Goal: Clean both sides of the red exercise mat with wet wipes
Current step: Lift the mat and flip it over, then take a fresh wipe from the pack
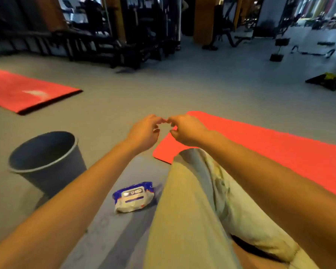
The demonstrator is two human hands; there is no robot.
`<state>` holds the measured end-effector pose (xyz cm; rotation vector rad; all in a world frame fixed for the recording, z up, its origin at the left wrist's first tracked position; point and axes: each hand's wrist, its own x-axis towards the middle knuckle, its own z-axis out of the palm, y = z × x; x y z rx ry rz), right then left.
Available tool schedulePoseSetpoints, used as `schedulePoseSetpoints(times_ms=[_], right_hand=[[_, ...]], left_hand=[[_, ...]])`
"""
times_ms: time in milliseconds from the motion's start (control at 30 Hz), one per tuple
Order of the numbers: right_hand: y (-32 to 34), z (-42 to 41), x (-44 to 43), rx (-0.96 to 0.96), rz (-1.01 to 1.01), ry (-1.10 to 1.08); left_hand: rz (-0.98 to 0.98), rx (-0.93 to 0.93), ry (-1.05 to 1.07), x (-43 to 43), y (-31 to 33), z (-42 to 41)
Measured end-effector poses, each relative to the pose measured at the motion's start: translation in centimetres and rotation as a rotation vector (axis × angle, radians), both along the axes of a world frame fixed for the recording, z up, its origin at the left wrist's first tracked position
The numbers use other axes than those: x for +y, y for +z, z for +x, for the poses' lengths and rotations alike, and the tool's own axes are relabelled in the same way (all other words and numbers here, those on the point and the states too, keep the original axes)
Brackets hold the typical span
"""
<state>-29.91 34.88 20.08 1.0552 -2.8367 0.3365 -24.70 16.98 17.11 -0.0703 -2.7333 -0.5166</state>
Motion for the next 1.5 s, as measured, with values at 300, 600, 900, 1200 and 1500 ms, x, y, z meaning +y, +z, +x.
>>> schedulePoseSetpoints(times_ms=[300,600,900,1200,1500], right_hand=[[-11.3,9.4,-17.1,-0.367,0.239,0.101],[-19.6,8.5,-15.0,-0.516,0.436,0.119],[-23.5,6.2,-15.3,-0.547,0.311,0.071],[-24.6,5.8,-16.1,-0.539,0.254,0.049],[-24.8,6.0,-16.1,-0.491,0.319,0.127]], left_hand=[[0.13,-0.389,0.29,-10.9,-10.8,14.1],[0.141,-0.557,0.233,-8.9,-20.6,13.8],[0.173,-0.624,0.231,-10.7,-23.7,11.1],[0.297,-0.59,0.209,-11.4,-24.5,11.4],[0.334,-0.577,0.229,-10.6,-24.4,12.2]])
